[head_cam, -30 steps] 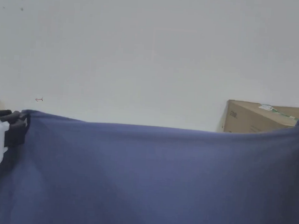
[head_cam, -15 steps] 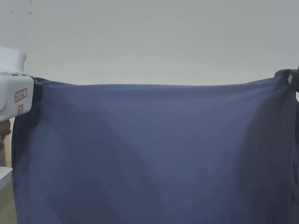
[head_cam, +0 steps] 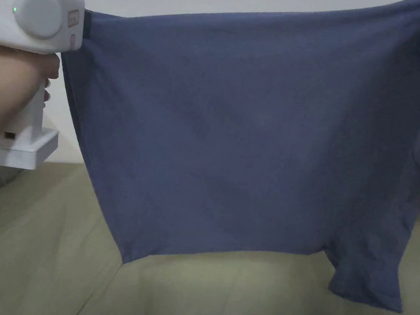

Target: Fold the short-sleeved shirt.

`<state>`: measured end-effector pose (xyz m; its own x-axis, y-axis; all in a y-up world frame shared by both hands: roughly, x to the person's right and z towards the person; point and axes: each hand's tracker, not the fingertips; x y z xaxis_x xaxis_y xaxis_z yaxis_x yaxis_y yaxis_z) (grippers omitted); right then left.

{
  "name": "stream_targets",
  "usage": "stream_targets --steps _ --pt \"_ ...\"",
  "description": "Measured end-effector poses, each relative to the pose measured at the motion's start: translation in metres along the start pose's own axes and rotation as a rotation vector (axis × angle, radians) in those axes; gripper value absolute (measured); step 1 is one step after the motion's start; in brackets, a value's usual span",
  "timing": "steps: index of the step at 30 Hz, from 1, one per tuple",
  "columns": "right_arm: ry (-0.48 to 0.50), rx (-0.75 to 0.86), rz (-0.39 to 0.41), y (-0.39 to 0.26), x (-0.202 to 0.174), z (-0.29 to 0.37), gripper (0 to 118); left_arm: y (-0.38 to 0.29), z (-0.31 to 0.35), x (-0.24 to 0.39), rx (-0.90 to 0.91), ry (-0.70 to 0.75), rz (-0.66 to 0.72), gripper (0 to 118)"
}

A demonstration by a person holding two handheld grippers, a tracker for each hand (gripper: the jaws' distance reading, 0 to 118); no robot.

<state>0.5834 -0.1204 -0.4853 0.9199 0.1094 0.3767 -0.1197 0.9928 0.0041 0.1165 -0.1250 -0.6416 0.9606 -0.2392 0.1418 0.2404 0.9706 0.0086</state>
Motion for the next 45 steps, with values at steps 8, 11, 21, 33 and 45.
stream_targets --steps 8,11,21,33,45 --pt "0.082 -0.11 -0.063 -0.124 0.002 0.032 0 -0.11 0.005 0.026 -0.134 -0.098 0.04 2" --pt "0.102 -0.151 -0.097 -0.166 0.002 0.077 0 -0.151 0.038 0.024 -0.182 -0.138 0.076 2" --pt "0.201 -0.329 -0.032 -0.213 0.0 0.302 0 -0.239 0.225 -0.018 -0.297 -0.203 0.092 2" --pt "0.257 -0.549 0.026 -0.29 0.0 0.547 0 -0.363 0.43 -0.048 -0.542 -0.273 0.097 2" --pt "0.046 -0.692 -0.014 -0.36 0.014 0.608 108 -0.378 0.498 -0.035 -0.614 -0.292 0.135 109"
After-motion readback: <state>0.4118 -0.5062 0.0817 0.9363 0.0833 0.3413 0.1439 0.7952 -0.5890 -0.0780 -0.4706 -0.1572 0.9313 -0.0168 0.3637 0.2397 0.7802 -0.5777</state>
